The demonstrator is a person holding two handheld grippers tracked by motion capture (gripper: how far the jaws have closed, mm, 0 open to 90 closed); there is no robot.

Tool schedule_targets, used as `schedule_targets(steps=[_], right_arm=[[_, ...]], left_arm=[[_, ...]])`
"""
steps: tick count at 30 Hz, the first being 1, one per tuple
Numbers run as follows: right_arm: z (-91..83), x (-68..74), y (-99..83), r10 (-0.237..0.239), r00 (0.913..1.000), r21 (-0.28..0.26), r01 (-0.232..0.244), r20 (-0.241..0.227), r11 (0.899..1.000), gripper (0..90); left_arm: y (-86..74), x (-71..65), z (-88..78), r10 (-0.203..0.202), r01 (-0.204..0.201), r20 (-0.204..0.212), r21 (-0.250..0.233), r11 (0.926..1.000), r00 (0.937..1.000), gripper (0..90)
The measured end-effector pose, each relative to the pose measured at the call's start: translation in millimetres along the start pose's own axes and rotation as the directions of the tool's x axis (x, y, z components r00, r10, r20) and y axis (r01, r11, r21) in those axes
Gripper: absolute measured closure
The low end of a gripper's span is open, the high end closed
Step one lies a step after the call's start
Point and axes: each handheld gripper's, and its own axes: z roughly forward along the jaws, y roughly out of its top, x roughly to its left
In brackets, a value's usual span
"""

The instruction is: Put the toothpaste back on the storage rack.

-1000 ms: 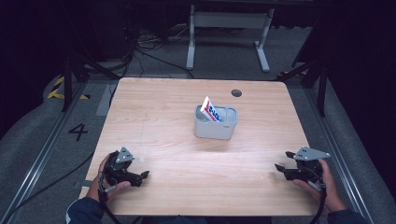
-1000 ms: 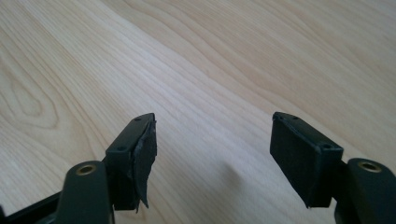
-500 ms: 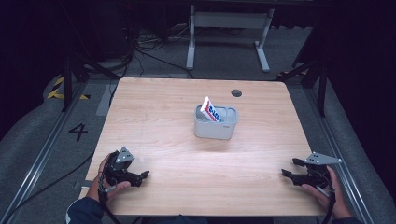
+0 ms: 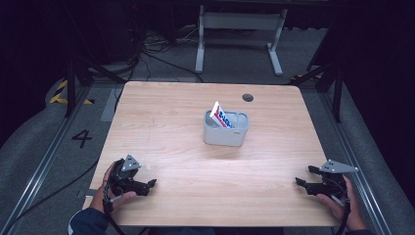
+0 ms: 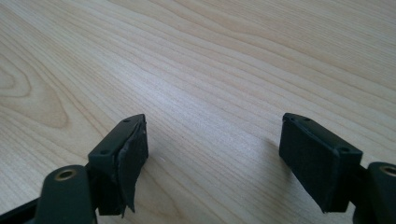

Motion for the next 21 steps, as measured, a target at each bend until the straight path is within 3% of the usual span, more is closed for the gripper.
schedule_targets(steps=[21], right_arm=[[0.1,-0.4,0.0,0.003,1.0,0.001,-0.003,-0.006,1.0,24.0]], left_arm=[[-0.1,-0.3,0.0,-0.004,0.004,-0.001,-0.001,1.0,1.0,0.5]])
